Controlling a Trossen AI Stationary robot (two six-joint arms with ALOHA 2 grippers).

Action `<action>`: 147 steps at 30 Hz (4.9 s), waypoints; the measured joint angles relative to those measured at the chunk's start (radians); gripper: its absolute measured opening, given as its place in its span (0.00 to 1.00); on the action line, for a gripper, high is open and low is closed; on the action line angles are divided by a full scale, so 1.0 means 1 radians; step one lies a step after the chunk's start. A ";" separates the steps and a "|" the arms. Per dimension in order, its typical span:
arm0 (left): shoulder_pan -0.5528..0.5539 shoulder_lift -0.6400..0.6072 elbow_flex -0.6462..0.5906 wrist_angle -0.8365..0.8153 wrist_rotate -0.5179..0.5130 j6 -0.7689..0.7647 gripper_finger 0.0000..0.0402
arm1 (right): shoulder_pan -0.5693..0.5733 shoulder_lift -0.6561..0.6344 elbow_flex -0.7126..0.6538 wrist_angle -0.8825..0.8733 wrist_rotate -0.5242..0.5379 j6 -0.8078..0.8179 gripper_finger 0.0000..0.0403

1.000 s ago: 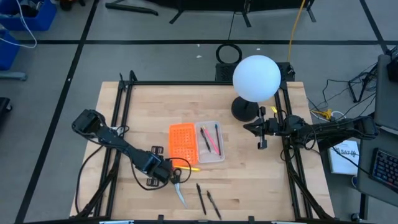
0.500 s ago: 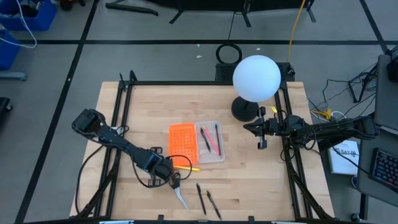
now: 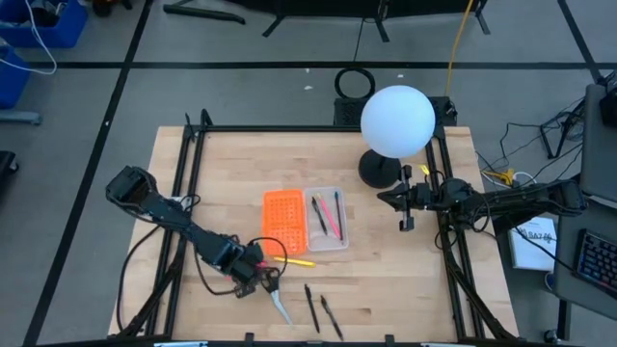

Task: Pick & place school supplies into a supply box
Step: Put the pink pen into the supply box

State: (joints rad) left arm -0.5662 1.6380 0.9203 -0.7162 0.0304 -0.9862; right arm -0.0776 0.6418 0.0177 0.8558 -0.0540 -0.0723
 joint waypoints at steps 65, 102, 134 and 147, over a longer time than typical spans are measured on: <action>-0.156 0.318 0.620 -0.557 -0.332 1.677 0.48 | 0.001 0.000 0.000 -0.075 0.000 0.163 0.00; -0.192 0.315 0.293 -0.340 -0.253 2.064 0.66 | 0.001 0.000 0.000 -0.090 0.000 0.186 0.00; -0.140 0.311 0.282 -0.251 -0.031 1.757 0.07 | 0.001 0.000 0.000 -0.082 0.000 0.139 0.00; -0.163 0.258 0.275 -0.222 -0.113 1.725 0.06 | 0.001 0.000 0.000 -0.082 0.000 0.140 0.00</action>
State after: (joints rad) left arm -0.7289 1.8964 1.1950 -0.9387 -0.0823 0.7388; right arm -0.0765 0.6415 0.0176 0.7738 -0.0536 0.0673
